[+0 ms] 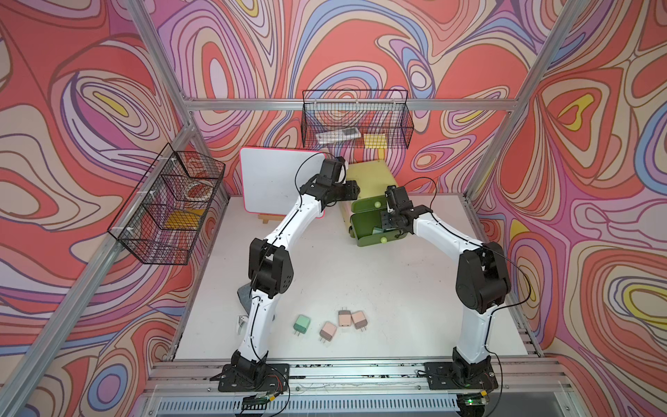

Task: Place the plugs into the drawer by color
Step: Place the plug in the drawer.

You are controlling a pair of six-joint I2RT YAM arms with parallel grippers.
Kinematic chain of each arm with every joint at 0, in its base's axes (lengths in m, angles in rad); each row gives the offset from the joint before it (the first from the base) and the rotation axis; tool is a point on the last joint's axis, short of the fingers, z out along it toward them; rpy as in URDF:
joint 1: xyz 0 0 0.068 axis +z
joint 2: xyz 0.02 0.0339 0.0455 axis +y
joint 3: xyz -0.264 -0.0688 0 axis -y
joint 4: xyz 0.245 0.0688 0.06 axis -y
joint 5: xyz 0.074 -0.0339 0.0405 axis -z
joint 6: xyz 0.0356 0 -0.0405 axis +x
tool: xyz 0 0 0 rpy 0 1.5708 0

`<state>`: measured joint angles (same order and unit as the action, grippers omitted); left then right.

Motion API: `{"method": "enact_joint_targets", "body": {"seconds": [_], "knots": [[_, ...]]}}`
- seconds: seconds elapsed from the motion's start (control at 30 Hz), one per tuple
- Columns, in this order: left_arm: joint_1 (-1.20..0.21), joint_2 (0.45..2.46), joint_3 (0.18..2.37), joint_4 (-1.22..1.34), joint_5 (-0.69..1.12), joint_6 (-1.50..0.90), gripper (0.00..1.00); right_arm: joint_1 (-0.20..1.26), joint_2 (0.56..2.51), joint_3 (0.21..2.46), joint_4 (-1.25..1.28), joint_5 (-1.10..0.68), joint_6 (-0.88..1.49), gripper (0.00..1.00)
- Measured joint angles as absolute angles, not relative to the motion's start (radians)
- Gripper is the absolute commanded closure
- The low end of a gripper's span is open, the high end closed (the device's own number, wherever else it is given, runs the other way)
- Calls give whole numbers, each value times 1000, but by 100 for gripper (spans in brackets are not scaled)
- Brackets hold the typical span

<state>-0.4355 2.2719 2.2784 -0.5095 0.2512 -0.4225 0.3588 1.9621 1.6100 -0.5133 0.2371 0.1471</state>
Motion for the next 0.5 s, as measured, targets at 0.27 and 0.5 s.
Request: {"method": "enact_joint_targets", "body": {"seconds": [0.27,0.5], "knots": [[-435,2272,2278,-509,251,-422,45,354,1959,1610,-514,231,139,48],[-435,2272,2279,-509,252,-423,45,353,1893,1584,-541,186,139,44]]}}
